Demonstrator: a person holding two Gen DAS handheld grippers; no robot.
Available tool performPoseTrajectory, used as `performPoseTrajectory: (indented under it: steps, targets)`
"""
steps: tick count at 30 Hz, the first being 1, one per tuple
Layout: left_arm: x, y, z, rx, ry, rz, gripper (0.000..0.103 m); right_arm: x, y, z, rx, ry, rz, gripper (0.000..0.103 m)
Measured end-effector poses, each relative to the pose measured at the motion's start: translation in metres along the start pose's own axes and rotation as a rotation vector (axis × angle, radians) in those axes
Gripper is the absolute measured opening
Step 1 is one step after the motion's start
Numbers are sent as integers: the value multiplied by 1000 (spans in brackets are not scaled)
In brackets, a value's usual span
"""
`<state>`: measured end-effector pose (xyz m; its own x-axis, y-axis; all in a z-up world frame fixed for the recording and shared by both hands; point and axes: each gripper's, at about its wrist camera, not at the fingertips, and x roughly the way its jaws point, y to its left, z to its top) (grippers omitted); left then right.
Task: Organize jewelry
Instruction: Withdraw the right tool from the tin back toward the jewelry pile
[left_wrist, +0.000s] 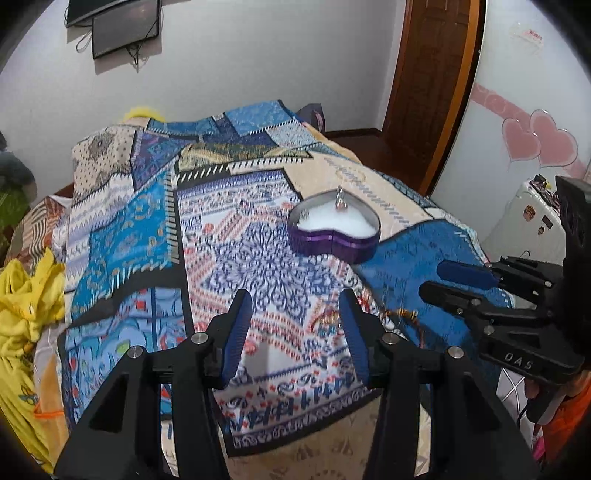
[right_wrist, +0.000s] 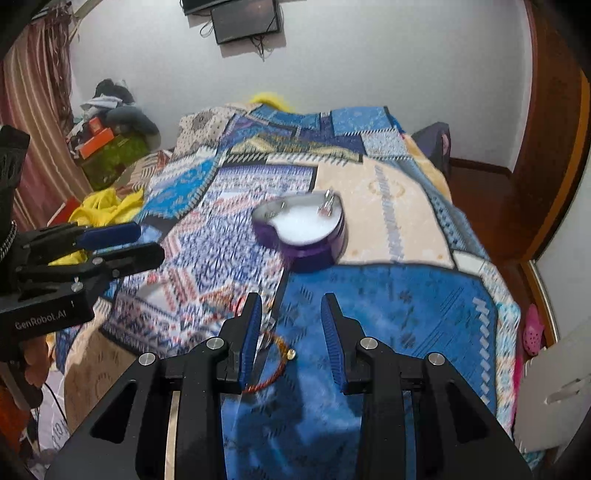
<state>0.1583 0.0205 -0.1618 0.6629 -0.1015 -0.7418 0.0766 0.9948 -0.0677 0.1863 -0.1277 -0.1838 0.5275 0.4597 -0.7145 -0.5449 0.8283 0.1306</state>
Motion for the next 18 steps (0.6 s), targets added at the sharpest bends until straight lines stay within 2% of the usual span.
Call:
performPoseTrajectory:
  steps: [9, 18]
  targets:
    - [8, 1, -22, -15, 44, -12, 48, 17, 14, -19, -26, 53, 29, 30]
    - [15, -4, -31, -26, 76, -56, 48, 23, 19, -19, -65, 45, 33, 30]
